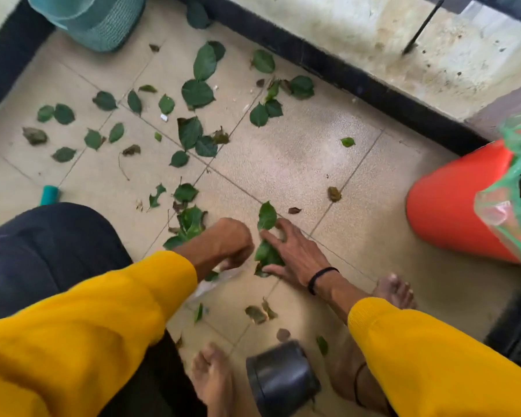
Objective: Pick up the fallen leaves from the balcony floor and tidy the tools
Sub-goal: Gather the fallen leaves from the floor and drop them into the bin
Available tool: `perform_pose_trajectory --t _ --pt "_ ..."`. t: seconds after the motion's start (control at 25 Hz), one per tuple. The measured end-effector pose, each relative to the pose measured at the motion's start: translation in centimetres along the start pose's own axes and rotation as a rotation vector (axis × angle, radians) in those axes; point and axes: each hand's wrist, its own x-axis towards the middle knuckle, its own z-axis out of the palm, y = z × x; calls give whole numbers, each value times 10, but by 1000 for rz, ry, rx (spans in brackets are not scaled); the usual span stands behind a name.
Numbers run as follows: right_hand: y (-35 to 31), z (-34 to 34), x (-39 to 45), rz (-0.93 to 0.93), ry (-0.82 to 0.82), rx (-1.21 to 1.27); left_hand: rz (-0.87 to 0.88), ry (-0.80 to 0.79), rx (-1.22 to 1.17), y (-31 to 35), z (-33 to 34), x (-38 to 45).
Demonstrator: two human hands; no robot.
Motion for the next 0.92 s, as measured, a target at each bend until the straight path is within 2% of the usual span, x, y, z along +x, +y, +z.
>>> perform_pose_trajectory --t 0.08,0.12,0.2,0.4,0.44,0.48,0.56,0.6,0.72,0.8,0.92 --pt "8 -2 11 -80 38 -40 -59 -120 238 -15 -10 0" --pt "10 -4 14 -86 67 -36 -106 -191 280 -17 -17 -1" --pt "5 -9 19 -55 119 17 -177 -252 169 -18 -22 1" --pt "-11 -28 41 73 208 268 -194 -34 -160 -55 15 -9" --pt "-10 -34 48 97 217 303 -194 -61 -158 -61 14 -12" --pt "-9 -40 53 126 234 315 -195 -155 -111 -65 11 -16" --pt "-8 -50 62 214 303 362 -283 -246 -200 -76 9 -11" --pt "-8 -56 63 273 339 427 -293 -203 -223 -79 6 -10" --pt "-9 -70 62 373 327 635 -226 128 -397 -89 16 6" --pt "-10 -76 64 343 225 663 -160 87 -339 -83 26 15" --pt "-16 -81 72 366 163 567 -134 72 -464 -74 32 38"
